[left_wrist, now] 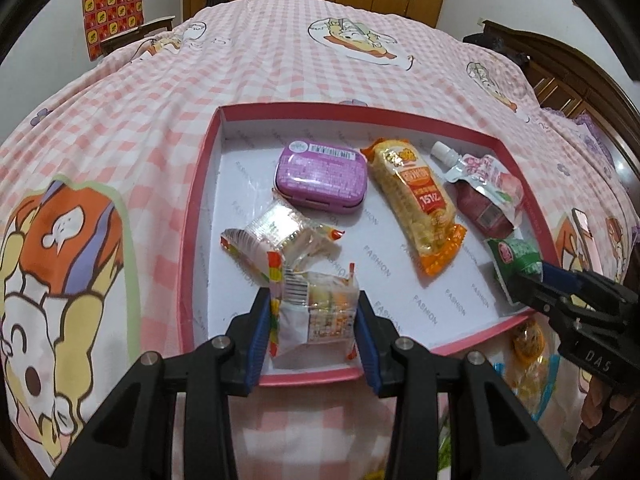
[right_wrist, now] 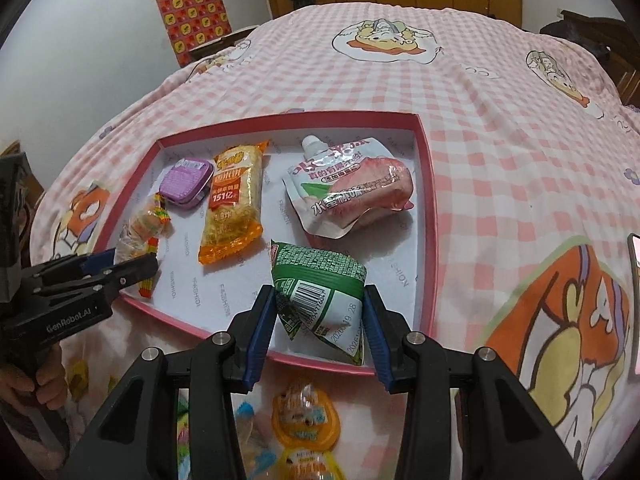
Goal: Organize snacks
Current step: 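Carry the pastry packet and green bag into the box and open both grippers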
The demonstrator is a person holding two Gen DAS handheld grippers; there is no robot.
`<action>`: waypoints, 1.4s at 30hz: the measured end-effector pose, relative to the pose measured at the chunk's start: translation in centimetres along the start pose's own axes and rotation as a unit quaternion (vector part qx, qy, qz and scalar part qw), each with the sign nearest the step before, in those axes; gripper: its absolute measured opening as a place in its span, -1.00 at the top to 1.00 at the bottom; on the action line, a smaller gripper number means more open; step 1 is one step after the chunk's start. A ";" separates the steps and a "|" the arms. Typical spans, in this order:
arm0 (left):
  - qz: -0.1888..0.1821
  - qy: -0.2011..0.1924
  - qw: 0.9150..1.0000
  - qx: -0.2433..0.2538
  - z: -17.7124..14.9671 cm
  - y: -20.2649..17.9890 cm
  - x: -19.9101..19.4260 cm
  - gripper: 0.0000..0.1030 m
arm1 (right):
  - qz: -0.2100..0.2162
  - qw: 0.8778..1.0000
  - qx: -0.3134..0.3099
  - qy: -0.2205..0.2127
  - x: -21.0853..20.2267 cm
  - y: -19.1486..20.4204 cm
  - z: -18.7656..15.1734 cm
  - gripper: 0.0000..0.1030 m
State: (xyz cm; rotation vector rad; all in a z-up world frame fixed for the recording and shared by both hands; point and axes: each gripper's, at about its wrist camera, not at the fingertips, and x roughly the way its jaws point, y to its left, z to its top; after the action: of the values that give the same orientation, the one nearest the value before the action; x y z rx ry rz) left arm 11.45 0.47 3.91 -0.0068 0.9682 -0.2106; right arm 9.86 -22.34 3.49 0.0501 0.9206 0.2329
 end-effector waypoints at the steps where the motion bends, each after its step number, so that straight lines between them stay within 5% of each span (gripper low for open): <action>1: 0.001 0.001 1.000 -0.001 -0.2 0.0 -0.1 0.20 | -0.002 1.000 -0.004 0.002 -0.1 0.1 -0.3 0.15; 27: 0.041 -0.040 0.998 0.034 2.4 -1.7 1.8 0.16 | -0.020 0.999 -0.006 -0.035 1.0 -0.5 0.8 0.14; 33: 0.046 -0.047 0.997 0.035 2.6 -1.9 2.0 0.02 | -0.018 0.999 -0.007 -0.039 1.1 -0.6 0.8 0.13; 42: 0.029 -0.034 0.998 0.037 2.6 -1.9 1.3 -0.15 | 0.003 0.999 -0.013 -0.050 0.7 0.0 0.8 -0.20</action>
State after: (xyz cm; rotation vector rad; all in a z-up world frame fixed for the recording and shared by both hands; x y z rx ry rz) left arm 14.00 -1.89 4.49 0.0811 0.8909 -0.1921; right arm 10.91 -22.18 3.47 0.0400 0.8177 0.2451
